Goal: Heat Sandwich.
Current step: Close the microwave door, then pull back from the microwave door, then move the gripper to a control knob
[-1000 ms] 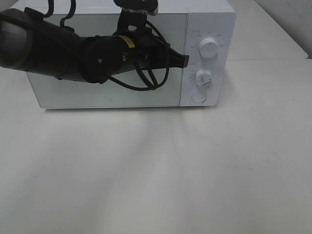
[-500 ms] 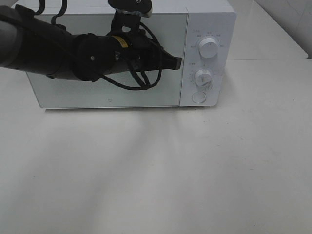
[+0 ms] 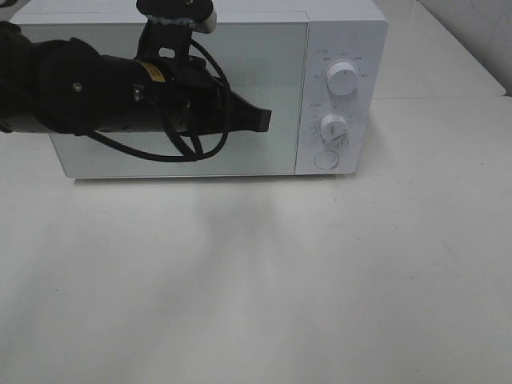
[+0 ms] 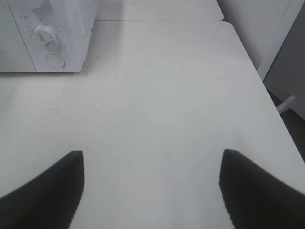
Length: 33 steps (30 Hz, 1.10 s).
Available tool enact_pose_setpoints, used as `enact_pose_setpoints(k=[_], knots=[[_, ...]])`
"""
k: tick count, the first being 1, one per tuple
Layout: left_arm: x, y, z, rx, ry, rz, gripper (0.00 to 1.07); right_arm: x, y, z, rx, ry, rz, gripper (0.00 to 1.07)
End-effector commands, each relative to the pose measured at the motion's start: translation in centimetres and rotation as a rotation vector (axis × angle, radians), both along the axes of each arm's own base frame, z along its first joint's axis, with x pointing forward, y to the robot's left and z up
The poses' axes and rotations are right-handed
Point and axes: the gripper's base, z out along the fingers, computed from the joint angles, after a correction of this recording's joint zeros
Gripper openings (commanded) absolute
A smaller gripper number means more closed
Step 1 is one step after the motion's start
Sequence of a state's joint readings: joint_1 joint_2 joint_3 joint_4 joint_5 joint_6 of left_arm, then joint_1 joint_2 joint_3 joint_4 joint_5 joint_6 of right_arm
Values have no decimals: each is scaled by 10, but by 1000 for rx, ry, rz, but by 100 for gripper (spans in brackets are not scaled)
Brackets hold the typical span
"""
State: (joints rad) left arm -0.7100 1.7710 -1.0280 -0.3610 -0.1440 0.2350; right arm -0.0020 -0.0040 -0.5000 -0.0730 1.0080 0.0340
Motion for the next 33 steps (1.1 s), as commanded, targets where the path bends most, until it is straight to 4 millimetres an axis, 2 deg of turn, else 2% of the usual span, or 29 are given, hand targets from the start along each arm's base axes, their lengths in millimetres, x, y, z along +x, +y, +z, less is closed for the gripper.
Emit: enact_pose_setpoints(k=[1, 2, 3, 5, 6, 7, 8, 16, 18, 22, 24, 25, 26, 27, 29, 30, 31, 33], knots=[[-15, 3, 5, 50, 108, -55, 23, -3, 0, 0, 8, -34, -10, 76], [-15, 3, 5, 50, 108, -55, 23, -3, 0, 0, 8, -34, -10, 76], [-22, 5, 6, 83, 176, -83, 48, -3, 0, 0, 8, -34, -10, 76], [-28, 7, 8, 101, 220, -101, 78, -3, 0, 0, 8, -34, -10, 76], [-31, 8, 8, 114, 247, -113, 90, -3, 0, 0, 8, -34, -10, 76], [-31, 8, 8, 114, 247, -113, 90, -3, 0, 0, 8, -34, -10, 76], [-37, 11, 9, 141, 288, -135, 102, -3, 0, 0, 8, -34, -10, 76], [-55, 20, 5, 273, 452, -214, 100, -3, 0, 0, 8, -34, -10, 76], [-66, 28, 4, 374, 546, -263, 100, -3, 0, 0, 8, -34, -10, 76], [-69, 46, 2, 453, 668, -257, 100, -3, 0, 0, 8, -34, -10, 76], [-65, 61, 4, 458, 729, -219, 100, -3, 0, 0, 8, -34, -10, 76], [-60, 77, 9, 445, 762, -176, 100, -3, 0, 0, 8, -34, -10, 76], [-60, 77, 9, 445, 762, -176, 100, -3, 0, 0, 8, -34, -10, 76], [-56, 87, 11, 435, 778, -147, 100, -3, 0, 0, 8, -34, -10, 76], [-51, 106, 19, 408, 794, -89, 100, -3, 0, 0, 8, -34, -10, 76], [-45, 129, 27, 369, 808, -15, 100, -3, 0, 0, 8, -34, -10, 76], [-45, 129, 27, 369, 808, -15, 100, -3, 0, 0, 8, -34, -10, 76], [-43, 150, 35, 334, 815, 54, 100, -3, 0, 0, 8, -34, -10, 76]])
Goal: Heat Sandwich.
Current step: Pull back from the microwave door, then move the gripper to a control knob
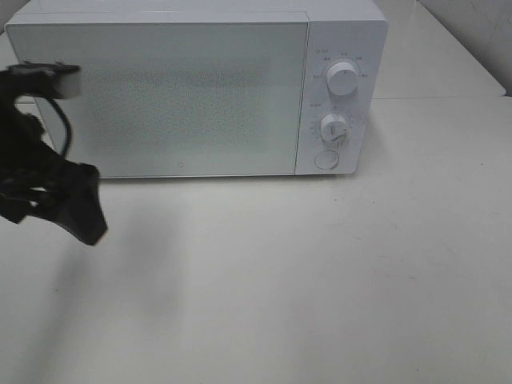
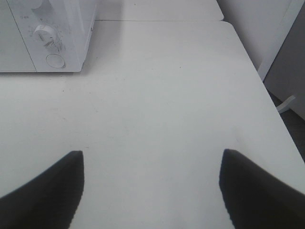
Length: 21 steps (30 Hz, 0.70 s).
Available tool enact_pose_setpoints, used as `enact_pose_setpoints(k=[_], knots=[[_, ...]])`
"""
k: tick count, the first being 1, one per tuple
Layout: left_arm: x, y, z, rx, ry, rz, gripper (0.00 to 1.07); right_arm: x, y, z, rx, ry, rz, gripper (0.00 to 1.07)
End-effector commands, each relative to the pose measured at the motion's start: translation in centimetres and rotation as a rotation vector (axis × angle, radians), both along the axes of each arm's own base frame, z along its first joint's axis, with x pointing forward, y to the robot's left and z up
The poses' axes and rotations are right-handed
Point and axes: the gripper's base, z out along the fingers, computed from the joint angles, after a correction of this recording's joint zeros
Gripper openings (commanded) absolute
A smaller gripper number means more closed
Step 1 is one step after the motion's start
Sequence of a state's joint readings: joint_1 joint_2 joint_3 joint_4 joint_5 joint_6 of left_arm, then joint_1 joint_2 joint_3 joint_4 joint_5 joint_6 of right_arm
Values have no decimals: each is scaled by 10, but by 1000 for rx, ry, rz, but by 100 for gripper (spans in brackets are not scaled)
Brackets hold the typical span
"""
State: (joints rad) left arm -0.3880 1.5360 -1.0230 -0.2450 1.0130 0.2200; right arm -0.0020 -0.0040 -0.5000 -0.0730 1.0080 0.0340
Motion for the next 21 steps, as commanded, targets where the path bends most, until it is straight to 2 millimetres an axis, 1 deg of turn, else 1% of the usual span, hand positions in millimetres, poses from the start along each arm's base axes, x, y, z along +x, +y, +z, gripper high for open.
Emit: enact_pose_setpoints(k=[1, 2, 3, 4, 5, 6, 7, 9, 10, 11, 12, 13, 14, 15, 16, 17, 18, 19, 20, 21], knots=[[2, 49, 19, -6, 5, 172, 100, -3, 0, 0, 8, -34, -10, 76], [2, 60, 23, -11, 5, 216, 100, -3, 0, 0, 8, -34, -10, 76], [2, 60, 23, -11, 5, 216, 100, -3, 0, 0, 8, -34, -10, 76], [1, 67, 27, -16, -2, 252, 100, -3, 0, 0, 8, -34, -10, 76], [-1, 85, 35, -25, -25, 343, 100, -3, 0, 0, 8, -34, -10, 76], [-3, 91, 39, -28, -35, 373, 100, -3, 0, 0, 8, -34, -10, 76], [-3, 91, 39, -28, -35, 373, 100, -3, 0, 0, 8, -34, -10, 76], [-12, 108, 51, -30, -60, 445, 100, -3, 0, 0, 8, -34, -10, 76], [-15, 112, 54, -30, -66, 461, 100, -3, 0, 0, 8, -34, -10, 76], [-15, 112, 54, -30, -66, 461, 100, -3, 0, 0, 8, -34, -10, 76], [-19, 115, 57, -33, -73, 479, 100, -3, 0, 0, 8, -34, -10, 76], [-24, 117, 60, -36, -86, 495, 100, -3, 0, 0, 8, -34, -10, 76], [-33, 119, 63, -27, -108, 502, 100, -3, 0, 0, 8, -34, -10, 76], [-39, 120, 63, -19, -115, 501, 100, -3, 0, 0, 8, -34, -10, 76], [-39, 120, 63, -19, -115, 501, 100, -3, 0, 0, 8, -34, -10, 76], [-45, 120, 63, -14, -121, 499, 100, -3, 0, 0, 8, -34, -10, 76], [-59, 120, 60, -4, -129, 497, 100, -3, 0, 0, 8, -34, -10, 76], [-66, 120, 59, -1, -139, 497, 100, -3, 0, 0, 8, -34, -10, 76], [-66, 120, 59, -1, -139, 497, 100, -3, 0, 0, 8, -34, -10, 76], [-71, 120, 58, 4, -150, 497, 100, -3, 0, 0, 8, -34, -10, 76]])
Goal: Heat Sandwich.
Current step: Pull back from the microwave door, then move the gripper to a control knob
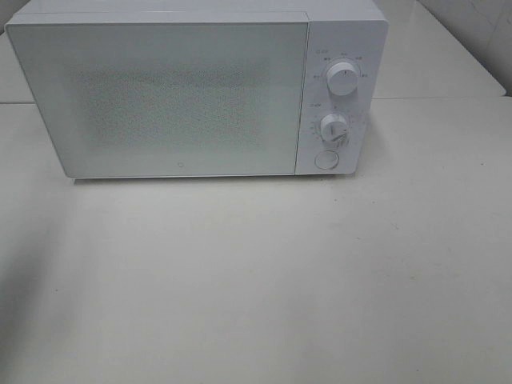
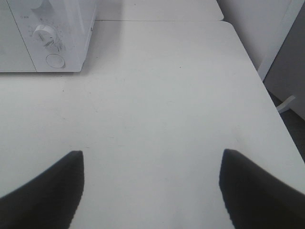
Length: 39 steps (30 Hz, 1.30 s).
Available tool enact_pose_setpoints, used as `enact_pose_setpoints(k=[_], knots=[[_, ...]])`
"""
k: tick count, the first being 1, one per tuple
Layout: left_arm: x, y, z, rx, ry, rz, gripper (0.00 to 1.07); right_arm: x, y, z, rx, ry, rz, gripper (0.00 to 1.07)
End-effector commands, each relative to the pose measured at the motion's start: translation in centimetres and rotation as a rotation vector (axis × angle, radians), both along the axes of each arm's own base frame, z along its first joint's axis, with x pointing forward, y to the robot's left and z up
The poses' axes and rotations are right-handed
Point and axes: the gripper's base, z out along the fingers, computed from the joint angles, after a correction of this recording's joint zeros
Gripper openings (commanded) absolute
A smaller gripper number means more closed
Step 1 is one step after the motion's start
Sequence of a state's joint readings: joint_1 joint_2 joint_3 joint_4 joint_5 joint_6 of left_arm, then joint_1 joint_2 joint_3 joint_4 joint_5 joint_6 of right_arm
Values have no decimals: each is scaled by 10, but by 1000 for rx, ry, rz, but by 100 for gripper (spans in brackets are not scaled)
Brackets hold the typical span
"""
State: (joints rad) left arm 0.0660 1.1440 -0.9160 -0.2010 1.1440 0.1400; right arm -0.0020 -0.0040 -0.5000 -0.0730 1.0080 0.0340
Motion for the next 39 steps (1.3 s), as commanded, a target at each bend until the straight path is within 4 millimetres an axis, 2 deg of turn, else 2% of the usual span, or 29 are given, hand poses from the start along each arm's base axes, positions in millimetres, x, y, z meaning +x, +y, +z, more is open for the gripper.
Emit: enact_pose_setpoints(k=[1, 3, 4, 6, 8, 9, 11, 13, 16, 18, 20, 27, 31, 39], knots=[[-29, 1, -5, 24, -41, 10, 100, -3, 0, 0, 8, -34, -10, 76], [-43, 0, -7, 32, -83, 13, 100, -3, 0, 0, 8, -34, -10, 76], [-43, 0, -7, 32, -83, 13, 100, -3, 0, 0, 8, -34, -10, 76], [-63, -1, -9, 40, -152, 19, 100, -3, 0, 0, 8, -34, -10, 76], [-74, -1, -10, 51, -204, 23, 100, -3, 0, 0, 8, -34, -10, 76], [-74, -1, -10, 51, -204, 23, 100, -3, 0, 0, 8, -34, -10, 76], [-92, 0, -12, 80, -286, 25, 100, -3, 0, 0, 8, -34, -10, 76], [-97, 0, -13, 86, -307, 26, 100, -3, 0, 0, 8, -34, -10, 76], [-119, 0, -21, 104, -382, 31, 100, -3, 0, 0, 8, -34, -10, 76], [-123, -1, -19, 103, -401, 32, 100, -3, 0, 0, 8, -34, -10, 76], [-137, -2, -13, 102, -487, 43, 100, -3, 0, 0, 8, -34, -10, 76], [-158, -3, -20, 63, -516, 107, 100, -3, 0, 0, 8, -34, -10, 76], [-173, -4, -17, 67, -611, 96, 100, -3, 0, 0, 8, -34, -10, 76], [-189, -3, -16, 85, -713, 100, 100, -3, 0, 0, 8, -34, -10, 76]])
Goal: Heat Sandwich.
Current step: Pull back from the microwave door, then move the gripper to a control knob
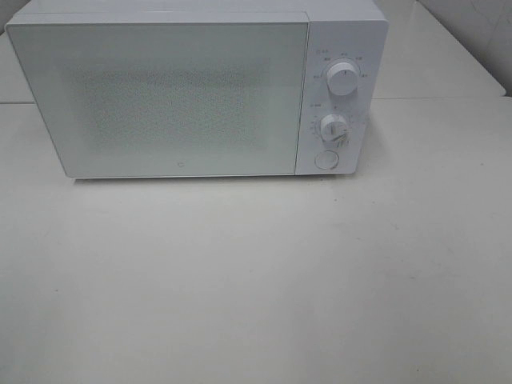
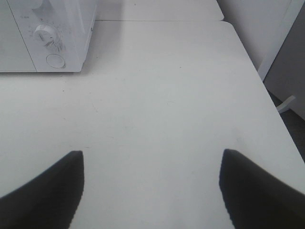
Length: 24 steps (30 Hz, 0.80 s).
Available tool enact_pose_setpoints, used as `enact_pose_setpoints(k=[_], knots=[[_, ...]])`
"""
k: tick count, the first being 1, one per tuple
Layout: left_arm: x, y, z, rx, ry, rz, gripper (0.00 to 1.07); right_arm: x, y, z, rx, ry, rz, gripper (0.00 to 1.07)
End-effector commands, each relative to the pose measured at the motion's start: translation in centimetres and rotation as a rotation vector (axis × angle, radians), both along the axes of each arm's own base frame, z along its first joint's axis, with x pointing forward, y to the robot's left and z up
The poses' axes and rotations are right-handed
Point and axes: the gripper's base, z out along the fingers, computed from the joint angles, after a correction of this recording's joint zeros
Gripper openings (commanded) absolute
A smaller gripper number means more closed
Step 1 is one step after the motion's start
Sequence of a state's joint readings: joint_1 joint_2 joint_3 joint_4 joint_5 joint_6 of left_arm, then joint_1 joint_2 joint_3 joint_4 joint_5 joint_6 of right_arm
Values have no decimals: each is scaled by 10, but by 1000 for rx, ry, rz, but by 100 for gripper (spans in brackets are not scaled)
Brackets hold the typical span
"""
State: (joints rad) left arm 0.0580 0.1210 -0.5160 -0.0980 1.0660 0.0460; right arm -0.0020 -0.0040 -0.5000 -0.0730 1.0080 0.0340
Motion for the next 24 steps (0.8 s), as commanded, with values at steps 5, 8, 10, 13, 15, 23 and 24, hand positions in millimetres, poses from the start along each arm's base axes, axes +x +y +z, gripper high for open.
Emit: enact_pose_setpoints(k=[5, 8, 10, 13, 15, 23, 24], knots=[[-15, 0, 0, 4, -96, 2, 100, -3, 0, 0, 8, -34, -10, 76], [-24, -1, 0, 7, -150, 2, 100, -3, 0, 0, 8, -34, -10, 76], [-24, -1, 0, 6, -150, 1, 100, -3, 0, 0, 8, -34, -10, 76], [-24, -1, 0, 6, -150, 1, 100, -3, 0, 0, 8, -30, -10, 76], [-24, -1, 0, 5, -150, 0, 100, -3, 0, 0, 8, -30, -10, 76], [-24, -1, 0, 5, -149, 0, 100, -3, 0, 0, 8, -29, -10, 76], [-24, -1, 0, 5, -149, 0, 100, -3, 0, 0, 8, -29, -10, 76]])
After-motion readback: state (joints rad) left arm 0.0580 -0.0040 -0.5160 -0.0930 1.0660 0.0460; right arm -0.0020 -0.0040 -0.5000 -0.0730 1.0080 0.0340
